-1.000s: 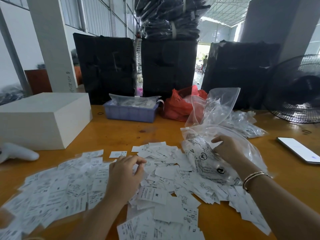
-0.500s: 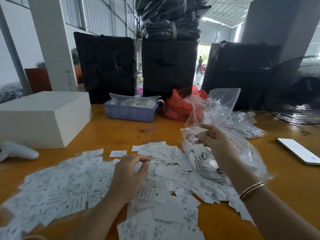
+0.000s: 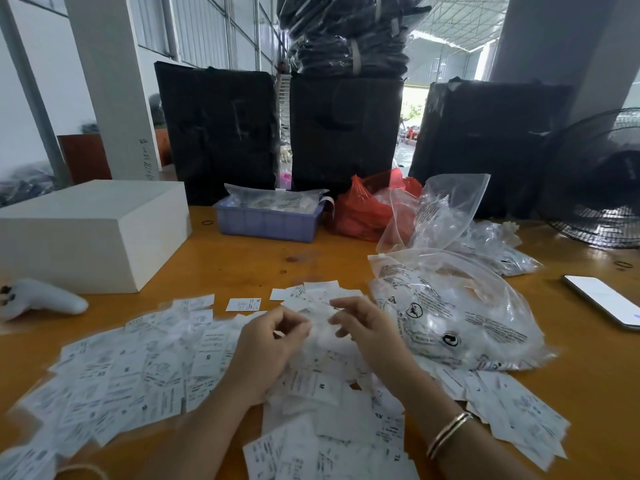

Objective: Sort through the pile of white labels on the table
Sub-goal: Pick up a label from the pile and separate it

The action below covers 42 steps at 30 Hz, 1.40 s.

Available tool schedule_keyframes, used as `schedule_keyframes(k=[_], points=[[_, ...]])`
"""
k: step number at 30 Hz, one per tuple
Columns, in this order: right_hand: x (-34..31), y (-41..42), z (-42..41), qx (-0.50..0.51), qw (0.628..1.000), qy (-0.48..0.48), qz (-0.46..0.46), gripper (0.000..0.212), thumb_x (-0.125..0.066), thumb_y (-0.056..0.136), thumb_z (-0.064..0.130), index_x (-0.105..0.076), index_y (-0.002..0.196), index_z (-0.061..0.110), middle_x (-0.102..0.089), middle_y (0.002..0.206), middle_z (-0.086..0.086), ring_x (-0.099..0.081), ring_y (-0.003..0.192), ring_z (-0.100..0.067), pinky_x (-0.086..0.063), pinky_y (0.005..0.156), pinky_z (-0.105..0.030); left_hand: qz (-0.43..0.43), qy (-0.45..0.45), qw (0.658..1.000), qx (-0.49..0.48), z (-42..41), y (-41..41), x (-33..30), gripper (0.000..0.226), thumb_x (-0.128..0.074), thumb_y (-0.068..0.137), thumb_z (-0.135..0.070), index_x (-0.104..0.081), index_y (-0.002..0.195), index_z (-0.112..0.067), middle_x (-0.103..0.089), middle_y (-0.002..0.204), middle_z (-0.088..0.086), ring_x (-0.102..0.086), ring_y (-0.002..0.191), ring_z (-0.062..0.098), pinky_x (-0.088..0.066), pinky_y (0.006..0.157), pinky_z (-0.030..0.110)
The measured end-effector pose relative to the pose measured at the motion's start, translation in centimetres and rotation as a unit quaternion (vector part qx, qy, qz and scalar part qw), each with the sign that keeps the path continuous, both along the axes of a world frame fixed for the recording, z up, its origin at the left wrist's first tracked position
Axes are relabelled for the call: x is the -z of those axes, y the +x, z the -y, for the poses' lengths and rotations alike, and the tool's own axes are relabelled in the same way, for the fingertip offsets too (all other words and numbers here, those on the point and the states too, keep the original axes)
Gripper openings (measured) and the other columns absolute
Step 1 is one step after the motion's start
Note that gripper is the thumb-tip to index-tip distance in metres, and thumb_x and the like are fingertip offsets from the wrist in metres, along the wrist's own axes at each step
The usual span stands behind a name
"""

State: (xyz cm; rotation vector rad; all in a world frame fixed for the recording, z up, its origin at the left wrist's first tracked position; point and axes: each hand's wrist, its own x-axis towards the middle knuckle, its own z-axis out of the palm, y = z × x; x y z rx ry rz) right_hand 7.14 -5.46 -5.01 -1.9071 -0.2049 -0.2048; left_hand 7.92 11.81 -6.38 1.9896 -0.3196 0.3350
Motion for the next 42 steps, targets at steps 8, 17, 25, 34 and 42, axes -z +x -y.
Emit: schedule_keyframes(k=[8,17,25,34,42], points=[[2.2,0.4,0.6,0.044,0.904,-0.422,0.044,0.037,-0.042,0.095,0.042,-0.055,0.128,0.031,-0.057,0.129,0.011,-0.047,0.118,-0.012,-0.027,0.1,-0.033,-0.06,-0.103,0.993,-0.011,0.0,-0.2,-0.6,0.016,-0.063,0.089,-0.017,-0.062,0.099,-0.029,-0.073,0.085,-0.019,-0.067,0.079,0.005,-0.047,0.061,0.013],[2.0,-0.4,0.3,0.138,0.961,-0.203,0.127,0.014,-0.047,0.097,0.025,-0.053,0.108,0.031,-0.055,0.069,0.013,-0.047,0.052,0.001,-0.04,0.05,-0.016,-0.071,-0.144,0.987,0.011,0.1,-0.5,-1.0,0.006,-0.064,0.087,-0.024,-0.07,0.088,-0.026,-0.073,0.08,-0.016,-0.065,0.078,-0.007,-0.045,0.059,0.002],[0.8,-1.6,-0.3,0.009,0.995,0.005,0.1,0.024,-0.05,0.091,0.017,-0.071,0.103,0.023,-0.061,0.085,0.009,-0.056,0.082,0.004,-0.042,0.073,-0.01,-0.051,-0.111,0.992,0.037,0.7,-0.4,-0.6,0.005,-0.069,0.084,-0.022,-0.07,0.08,-0.02,-0.074,0.076,-0.012,-0.067,0.076,-0.002,-0.044,0.063,0.002],[0.9,-1.2,-0.4,0.034,0.996,0.069,0.035,0.007,-0.067,0.086,0.022,-0.073,0.083,0.024,-0.068,0.074,0.012,-0.059,0.071,0.0,-0.047,0.067,-0.014,-0.065,-0.056,0.994,0.075,0.5,-0.5,-0.3,0.014,-0.074,0.077,-0.03,-0.068,0.089,-0.03,-0.07,0.083,-0.021,-0.064,0.08,-0.006,-0.046,0.063,0.004],[1.0,-1.2,-0.4,0.014,0.993,0.116,-0.002,0.011,-0.065,0.088,0.021,-0.074,0.09,0.027,-0.069,0.077,0.005,-0.061,0.073,-0.005,-0.048,0.065,-0.012,-0.071,-0.197,0.978,-0.021,0.4,-0.2,-0.7,0.004,-0.07,0.082,-0.028,-0.069,0.084,-0.024,-0.071,0.082,-0.015,-0.065,0.08,0.004,-0.05,0.07,0.018]])
